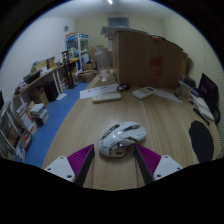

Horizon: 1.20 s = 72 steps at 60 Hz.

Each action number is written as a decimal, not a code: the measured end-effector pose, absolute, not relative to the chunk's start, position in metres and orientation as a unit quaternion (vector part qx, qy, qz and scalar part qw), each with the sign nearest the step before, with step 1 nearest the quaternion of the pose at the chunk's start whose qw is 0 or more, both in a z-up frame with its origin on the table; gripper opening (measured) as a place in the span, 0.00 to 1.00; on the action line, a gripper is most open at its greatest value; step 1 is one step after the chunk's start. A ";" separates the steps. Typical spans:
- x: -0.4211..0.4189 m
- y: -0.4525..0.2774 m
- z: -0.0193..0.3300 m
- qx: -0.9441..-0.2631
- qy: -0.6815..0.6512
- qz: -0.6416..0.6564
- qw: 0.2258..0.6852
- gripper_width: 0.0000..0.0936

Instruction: Arrange mouse

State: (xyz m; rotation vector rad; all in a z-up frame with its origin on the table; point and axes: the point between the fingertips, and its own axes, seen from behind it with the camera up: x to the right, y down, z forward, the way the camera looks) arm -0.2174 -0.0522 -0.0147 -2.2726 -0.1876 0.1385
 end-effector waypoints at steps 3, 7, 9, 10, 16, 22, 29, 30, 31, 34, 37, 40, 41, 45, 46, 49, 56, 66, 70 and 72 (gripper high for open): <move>-0.219 -0.042 -0.016 -0.905 -0.069 0.042 0.417 0.90; -0.222 -0.031 -0.017 -0.908 -0.047 0.032 0.414 0.89; -0.221 -0.024 -0.017 -0.909 -0.041 0.029 0.415 0.89; -0.223 -0.020 -0.016 -0.909 -0.039 0.028 0.415 0.89; -0.227 0.000 -0.016 -0.910 -0.026 0.021 0.414 0.88; -0.226 0.017 -0.017 -0.908 -0.009 0.012 0.420 0.83; -0.226 0.024 -0.019 -0.905 0.002 -0.003 0.425 0.57; -0.226 0.024 -0.019 -0.906 0.002 -0.005 0.422 0.56; -0.227 0.024 -0.019 -0.909 0.002 -0.006 0.417 0.54; -0.227 0.022 -0.020 -0.917 0.003 -0.007 0.399 0.51; -0.227 0.022 -0.019 -0.923 -0.001 -0.006 0.385 0.46; -0.226 0.022 -0.017 -0.925 -0.015 -0.011 0.379 0.43; -0.226 0.022 -0.017 -0.926 -0.021 -0.013 0.376 0.42; -0.232 0.021 0.002 -0.923 -0.040 0.002 0.382 0.41; -0.233 0.024 0.013 -0.919 -0.042 0.008 0.392 0.41; -0.232 0.033 0.051 -0.904 -0.052 0.023 0.424 0.41; -0.174 0.053 0.162 -0.854 -0.053 0.033 0.517 0.41; -0.006 0.055 0.219 -0.829 -0.039 0.004 0.558 0.40; 0.061 0.049 0.189 -0.846 -0.016 -0.010 0.532 0.41; 0.088 0.044 0.170 -0.854 0.001 -0.011 0.520 0.41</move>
